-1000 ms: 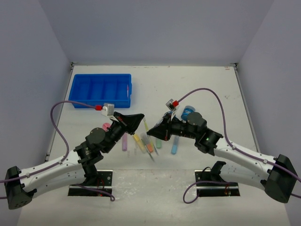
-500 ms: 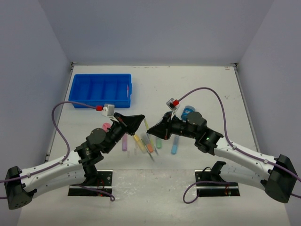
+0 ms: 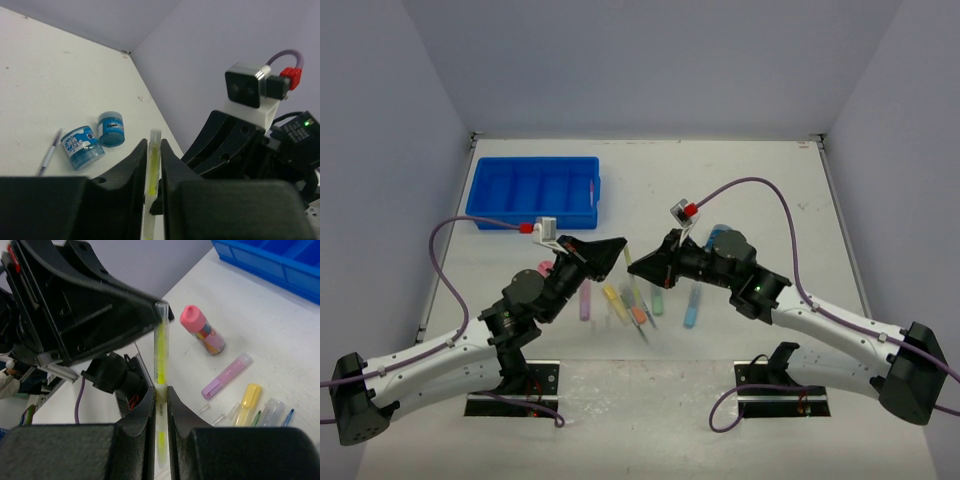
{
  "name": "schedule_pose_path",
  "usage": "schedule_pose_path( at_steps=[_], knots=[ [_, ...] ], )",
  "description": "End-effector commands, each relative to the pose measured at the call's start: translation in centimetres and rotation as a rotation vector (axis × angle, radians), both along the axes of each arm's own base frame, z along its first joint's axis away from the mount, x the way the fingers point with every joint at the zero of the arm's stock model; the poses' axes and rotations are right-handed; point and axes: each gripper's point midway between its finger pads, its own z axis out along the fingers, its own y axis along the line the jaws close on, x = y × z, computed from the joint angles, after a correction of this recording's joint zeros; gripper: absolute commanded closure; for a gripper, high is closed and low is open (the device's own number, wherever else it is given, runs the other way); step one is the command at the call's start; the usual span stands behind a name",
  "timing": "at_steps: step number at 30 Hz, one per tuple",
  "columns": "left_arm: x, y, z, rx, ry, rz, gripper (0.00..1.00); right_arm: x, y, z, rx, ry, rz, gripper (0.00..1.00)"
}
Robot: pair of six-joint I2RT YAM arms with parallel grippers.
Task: Sort the stationery into containers
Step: Close the pen cap on the pen.
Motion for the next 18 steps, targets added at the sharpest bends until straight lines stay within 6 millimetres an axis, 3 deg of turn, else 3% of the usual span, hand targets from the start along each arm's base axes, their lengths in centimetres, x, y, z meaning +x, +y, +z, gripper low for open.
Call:
schedule_pose_path(
  at_steps=[1,6,11,16,17,18],
  knots=[
    [-0.5,-0.4,-0.9,0.073,-0.01,-0.031,0.68,1.1,0.1,7.3,0.132,-0.194,-0.037,1.0],
    [-0.2,0.1,0.5,0.085,-0.034,-0.001,0.75,0.6,0.4,6.1,0.126,-0.171,0.003,1.0],
    [-0.5,-0.3,1.3,0.092,-0.067,-0.027,0.99,0.0,0.8,5.9,0.127,-0.168,0.041,1.0],
    [-1.2,-0.7,2.3,0.071,-0.116,-0.072,1.0,-0.3,1.2,5.6,0.117,-0.165,0.073,1.0],
    [-1.5,-0.8,2.7,0.068,-0.136,-0.086,1.0,-0.4,1.5,5.6,0.111,-0.166,0.092,0.96],
    [-1.6,-0.8,3.3,0.059,-0.156,-0.093,1.0,-0.6,1.9,5.0,0.096,-0.154,0.123,0.78]
  ],
)
